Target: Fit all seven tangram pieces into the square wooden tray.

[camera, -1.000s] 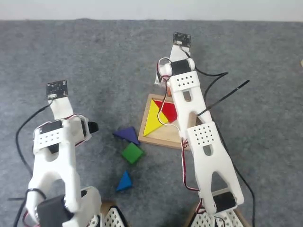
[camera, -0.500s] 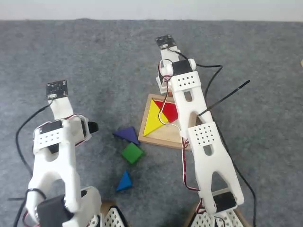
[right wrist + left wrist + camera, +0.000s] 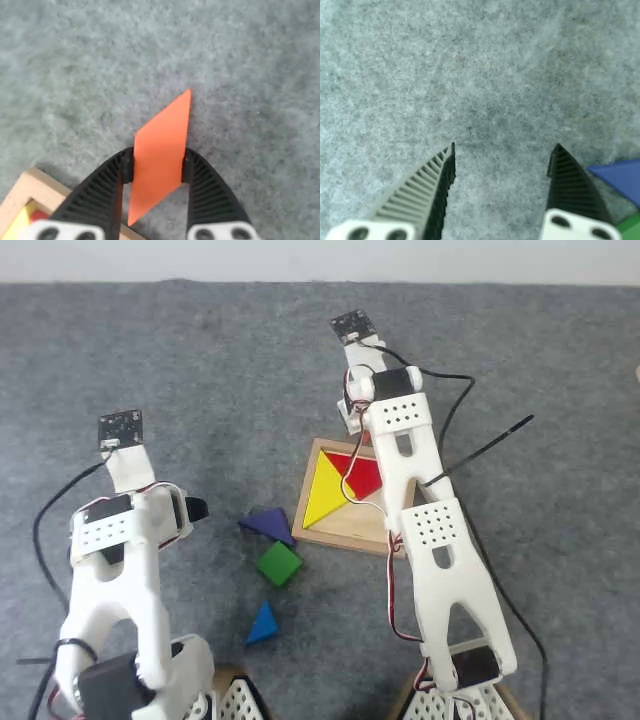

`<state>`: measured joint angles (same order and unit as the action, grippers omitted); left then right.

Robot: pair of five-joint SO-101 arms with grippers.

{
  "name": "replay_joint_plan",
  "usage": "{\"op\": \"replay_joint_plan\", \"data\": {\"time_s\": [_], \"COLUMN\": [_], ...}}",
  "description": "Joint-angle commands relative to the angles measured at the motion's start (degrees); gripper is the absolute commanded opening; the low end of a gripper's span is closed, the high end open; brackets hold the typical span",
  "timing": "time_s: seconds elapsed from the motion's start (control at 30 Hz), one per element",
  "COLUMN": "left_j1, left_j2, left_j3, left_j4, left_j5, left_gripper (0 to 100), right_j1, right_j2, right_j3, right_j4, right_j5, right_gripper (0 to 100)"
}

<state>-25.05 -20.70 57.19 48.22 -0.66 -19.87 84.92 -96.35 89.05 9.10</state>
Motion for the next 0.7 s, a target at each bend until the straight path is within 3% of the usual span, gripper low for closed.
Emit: {"op": "replay_joint_plan", "data": {"time_s": [0.0,0.3,0.5,0.67], "left_j1": [0.4,0.4,0.4,1.4], "left_j2": [-2.6,-2.6,-2.4,-2.3], "left_j3": [-0.2,-0.2,-0.2,-0.1], "left_j4": [-1.0,-1.0,-1.0,-0.8], "left_j5": [-0.3,-0.3,-0.3,-0.3], "left_gripper": [29,29,29,29], "right_j1": [0.0,2.0,4.4,6.1], "right_j2": [-0.9,-19.1,-23.7,-27.6], "right_j3": [-0.2,-0.1,6.7,20.9], "right_j4": [1.7,11.2,13.9,14.2], "right_j5": [0.3,-7.9,-26.5,-37.5], "right_gripper": [0.7,0.7,0.6,0.6]}}
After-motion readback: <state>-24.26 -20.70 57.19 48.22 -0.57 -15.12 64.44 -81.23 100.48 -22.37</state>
